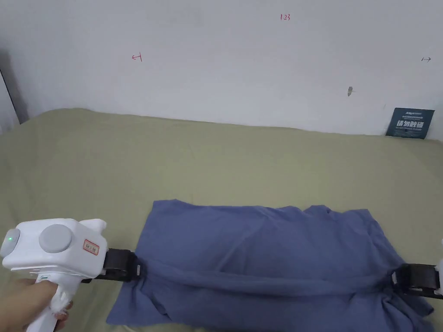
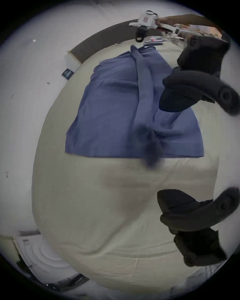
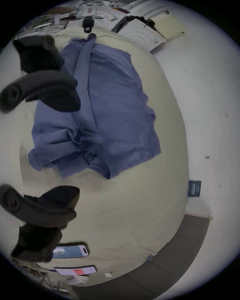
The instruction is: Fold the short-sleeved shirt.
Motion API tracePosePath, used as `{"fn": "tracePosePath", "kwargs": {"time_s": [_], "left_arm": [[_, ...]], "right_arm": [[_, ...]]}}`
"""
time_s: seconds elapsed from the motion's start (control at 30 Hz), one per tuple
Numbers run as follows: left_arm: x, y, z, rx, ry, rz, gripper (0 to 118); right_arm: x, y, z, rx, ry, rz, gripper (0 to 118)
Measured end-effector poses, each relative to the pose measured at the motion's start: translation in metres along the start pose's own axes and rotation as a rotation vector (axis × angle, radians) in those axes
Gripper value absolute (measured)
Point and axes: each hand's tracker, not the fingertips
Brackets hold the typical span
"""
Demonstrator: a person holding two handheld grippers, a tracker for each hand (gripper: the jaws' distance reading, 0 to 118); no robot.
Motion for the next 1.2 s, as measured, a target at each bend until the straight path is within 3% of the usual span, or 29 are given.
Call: {"fn": "tracePosePath", "kwargs": {"time_s": [0.07, 0.1, 0.13, 0.2, 0.23, 0.27, 0.3, 0.33, 0.47, 0.6, 0.63, 0.67, 0.7, 0.73, 0.9, 0.93, 0.97, 1.0, 1.07, 1.1, 1.13, 1.2], "left_arm": [[-0.009, -0.006, 0.005, 0.020, -0.033, 0.021, 96], [-0.009, -0.012, 0.011, 0.028, -0.033, 0.020, 86], [-0.008, -0.018, 0.017, 0.043, -0.029, 0.012, 60], [-0.010, -0.033, 0.030, 0.105, 0.009, -0.027, 11], [-0.007, -0.044, 0.037, 0.136, 0.028, -0.055, 4], [-0.004, -0.056, 0.043, 0.160, 0.034, -0.078, 4], [-0.010, -0.064, 0.045, 0.192, 0.038, -0.095, 4], [-0.010, -0.075, 0.050, 0.214, 0.018, -0.103, 0], [-0.009, -0.115, 0.056, 0.260, -0.053, -0.084, 0], [-0.002, -0.112, 0.042, 0.228, -0.061, -0.067, 3], [0.000, -0.107, 0.037, 0.217, -0.037, -0.074, 29], [0.002, -0.102, 0.031, 0.212, -0.009, -0.080, 64], [0.004, -0.097, 0.021, 0.206, -0.008, -0.078, 92], [0.005, -0.092, 0.015, 0.196, -0.008, -0.079, 101], [0.004, -0.071, -0.031, 0.143, 0.046, -0.036, 99], [0.004, -0.068, -0.037, 0.136, 0.075, -0.026, 89], [0.008, -0.066, -0.040, 0.124, 0.072, -0.023, 76], [0.009, -0.065, -0.040, 0.112, 0.071, -0.017, 63], [0.014, -0.065, -0.035, 0.141, 0.161, -0.052, 17], [0.012, -0.067, -0.030, 0.148, 0.132, -0.066, 9], [0.011, -0.067, -0.026, 0.158, 0.033, -0.067, 8], [0.017, -0.065, -0.018, 0.156, 0.044, -0.057, 8]], "right_arm": [[0.004, -0.008, 0.010, 0.047, 0.041, -0.017, 89], [0.006, -0.012, 0.018, 0.059, 0.053, -0.013, 88], [0.005, -0.017, 0.029, 0.076, 0.057, -0.002, 80], [0.005, -0.029, 0.047, 0.112, 0.081, 0.047, 49], [0.005, -0.037, 0.057, 0.131, 0.092, 0.076, 26], [0.002, -0.047, 0.069, 0.149, 0.086, 0.096, 18], [-0.001, -0.058, 0.077, 0.162, 0.056, 0.125, 18], [-0.004, -0.069, 0.082, 0.177, 0.036, 0.151, 1], [-0.009, -0.108, 0.092, 0.185, 0.055, 0.133, 0], [0.001, -0.124, 0.076, 0.137, 0.055, 0.116, 0], [0.000, -0.125, 0.074, 0.132, 0.050, 0.117, 0], [0.000, -0.123, 0.079, 0.129, 0.049, 0.117, 0], [0.000, -0.123, 0.080, 0.129, 0.049, 0.112, 0], [0.001, -0.122, 0.080, 0.134, 0.049, 0.105, 0], [0.008, -0.115, 0.079, 0.154, 0.058, 0.082, 0], [0.011, -0.114, 0.078, 0.158, 0.056, 0.083, 0], [0.013, -0.111, 0.075, 0.162, 0.052, 0.083, 3], [0.013, -0.107, 0.072, 0.163, 0.050, 0.083, 13], [0.013, -0.099, 0.064, 0.163, 0.039, 0.078, 77], [0.014, -0.094, 0.057, 0.157, 0.040, 0.073, 101], [0.014, -0.088, 0.046, 0.130, 0.037, 0.060, 109], [0.008, -0.078, 0.029, 0.103, 0.054, 0.062, 104]]}}
